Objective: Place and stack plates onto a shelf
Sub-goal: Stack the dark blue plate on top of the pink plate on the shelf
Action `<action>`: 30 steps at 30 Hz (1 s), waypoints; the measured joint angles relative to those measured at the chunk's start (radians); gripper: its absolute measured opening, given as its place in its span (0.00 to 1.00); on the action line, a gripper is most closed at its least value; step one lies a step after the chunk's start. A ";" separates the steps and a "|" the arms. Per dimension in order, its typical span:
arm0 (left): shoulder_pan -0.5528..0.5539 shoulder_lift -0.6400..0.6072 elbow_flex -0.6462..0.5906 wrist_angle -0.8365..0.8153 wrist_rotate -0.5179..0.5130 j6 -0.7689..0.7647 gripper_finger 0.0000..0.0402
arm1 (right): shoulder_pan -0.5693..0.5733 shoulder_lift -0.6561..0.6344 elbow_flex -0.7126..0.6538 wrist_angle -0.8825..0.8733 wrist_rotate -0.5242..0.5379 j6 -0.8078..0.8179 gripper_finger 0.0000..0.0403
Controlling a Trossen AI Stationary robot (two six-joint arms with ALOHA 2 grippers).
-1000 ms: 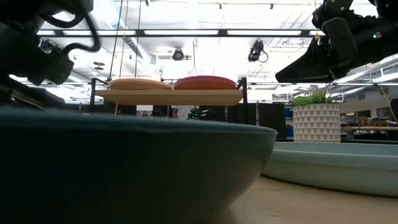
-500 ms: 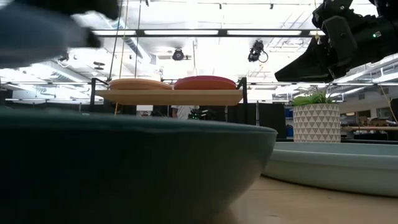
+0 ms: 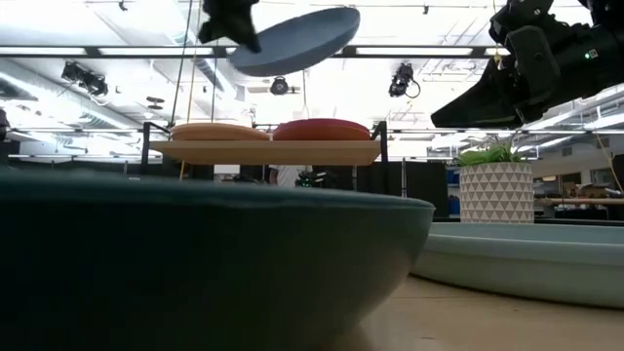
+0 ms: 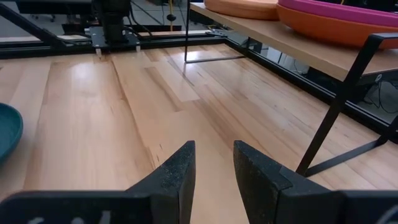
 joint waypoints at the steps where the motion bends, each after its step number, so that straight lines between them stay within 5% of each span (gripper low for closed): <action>1: 0.037 0.001 0.005 0.035 0.006 0.000 0.03 | 0.000 0.000 0.000 0.000 0.000 0.000 0.29; 14: 0.338 0.212 0.039 0.267 0.188 -0.053 0.05 | 0.000 0.000 0.000 0.002 0.000 0.000 0.29; 30: 0.391 0.305 0.114 0.170 0.310 0.010 0.06 | 0.000 0.000 0.000 0.002 0.000 0.000 0.29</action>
